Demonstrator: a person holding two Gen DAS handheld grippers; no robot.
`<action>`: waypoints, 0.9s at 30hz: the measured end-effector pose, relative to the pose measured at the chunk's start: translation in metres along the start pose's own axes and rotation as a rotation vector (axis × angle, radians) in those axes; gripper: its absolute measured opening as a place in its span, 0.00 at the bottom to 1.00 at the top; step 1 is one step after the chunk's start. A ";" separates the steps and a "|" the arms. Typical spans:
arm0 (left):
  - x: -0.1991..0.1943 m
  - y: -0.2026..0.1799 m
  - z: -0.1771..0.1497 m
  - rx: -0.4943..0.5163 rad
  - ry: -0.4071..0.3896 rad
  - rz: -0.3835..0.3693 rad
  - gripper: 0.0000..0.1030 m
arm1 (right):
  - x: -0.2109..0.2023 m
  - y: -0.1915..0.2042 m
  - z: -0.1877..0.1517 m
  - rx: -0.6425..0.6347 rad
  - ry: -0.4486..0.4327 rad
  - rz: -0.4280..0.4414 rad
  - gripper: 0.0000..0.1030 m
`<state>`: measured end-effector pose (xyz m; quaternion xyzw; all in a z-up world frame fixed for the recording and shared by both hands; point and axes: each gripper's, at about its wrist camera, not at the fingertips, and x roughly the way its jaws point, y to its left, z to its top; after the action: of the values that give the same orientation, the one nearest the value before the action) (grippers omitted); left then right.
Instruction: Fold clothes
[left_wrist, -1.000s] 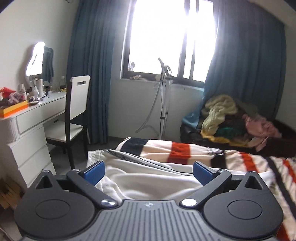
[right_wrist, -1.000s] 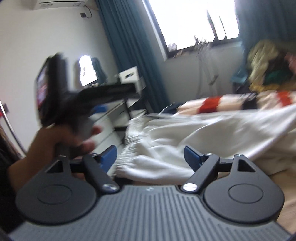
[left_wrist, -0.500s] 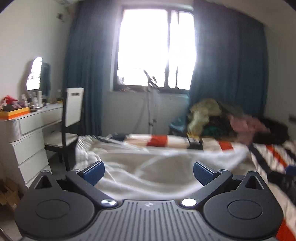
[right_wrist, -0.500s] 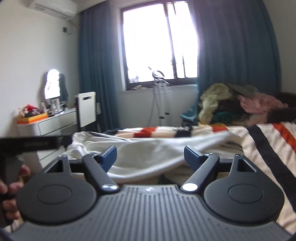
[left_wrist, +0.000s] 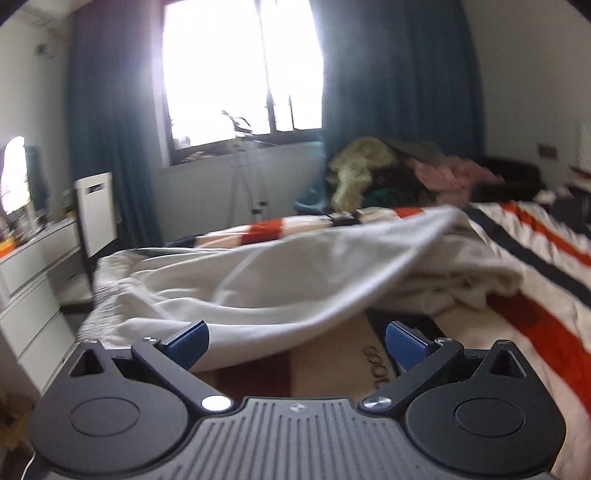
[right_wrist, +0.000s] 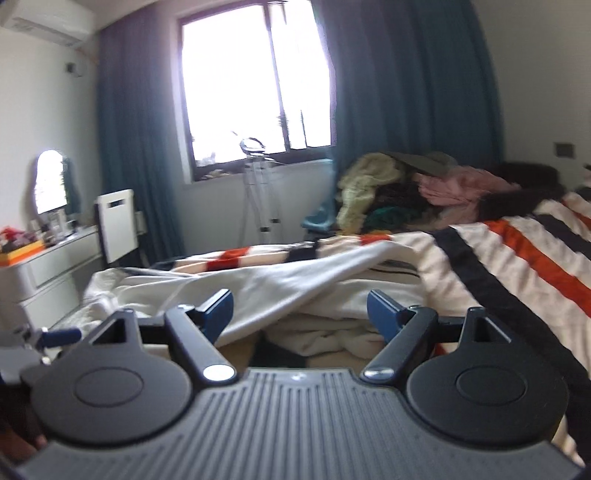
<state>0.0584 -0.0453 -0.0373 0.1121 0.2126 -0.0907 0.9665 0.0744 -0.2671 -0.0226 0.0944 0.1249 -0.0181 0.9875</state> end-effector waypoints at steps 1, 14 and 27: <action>0.011 -0.009 0.001 0.031 0.011 -0.016 0.99 | 0.001 -0.006 0.001 0.022 0.004 -0.020 0.79; 0.195 -0.119 0.083 0.250 0.017 -0.139 0.98 | 0.042 -0.077 -0.016 0.253 0.184 -0.107 0.79; 0.359 -0.216 0.144 0.302 0.083 -0.148 0.48 | 0.104 -0.125 -0.048 0.523 0.110 -0.214 0.80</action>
<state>0.3873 -0.3347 -0.1035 0.2438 0.2437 -0.1881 0.9197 0.1562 -0.3819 -0.1166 0.3329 0.1788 -0.1484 0.9139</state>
